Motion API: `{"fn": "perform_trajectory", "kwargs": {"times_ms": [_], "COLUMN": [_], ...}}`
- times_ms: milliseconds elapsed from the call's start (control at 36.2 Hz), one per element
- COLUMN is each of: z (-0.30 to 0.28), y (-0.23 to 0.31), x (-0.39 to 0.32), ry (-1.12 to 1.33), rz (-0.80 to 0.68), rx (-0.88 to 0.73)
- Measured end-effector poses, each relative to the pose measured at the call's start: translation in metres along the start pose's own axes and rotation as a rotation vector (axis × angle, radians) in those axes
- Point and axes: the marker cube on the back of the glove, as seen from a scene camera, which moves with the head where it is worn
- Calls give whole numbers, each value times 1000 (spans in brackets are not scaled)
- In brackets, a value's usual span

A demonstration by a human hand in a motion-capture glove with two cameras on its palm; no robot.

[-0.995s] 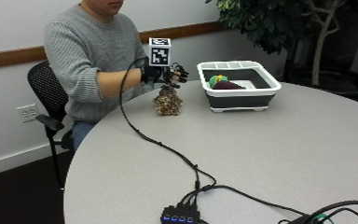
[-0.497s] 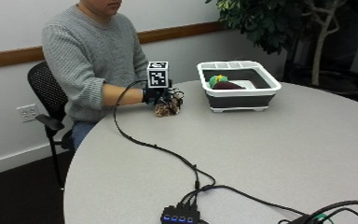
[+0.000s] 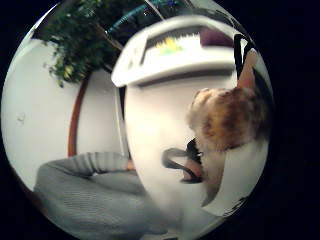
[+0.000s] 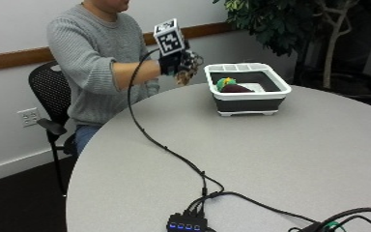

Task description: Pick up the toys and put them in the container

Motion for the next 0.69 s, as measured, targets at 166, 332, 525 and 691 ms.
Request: {"fn": "perform_trajectory", "kwargs": {"times_ms": [166,332,525,691], "z": [-60,-21,25,46], "y": [-68,-161,-248,-246], "x": [17,14,-23,-34], "ry": [-34,113,33,-22], "rz": [60,113,169,120], "rx": [64,-20,-108,-293]}}
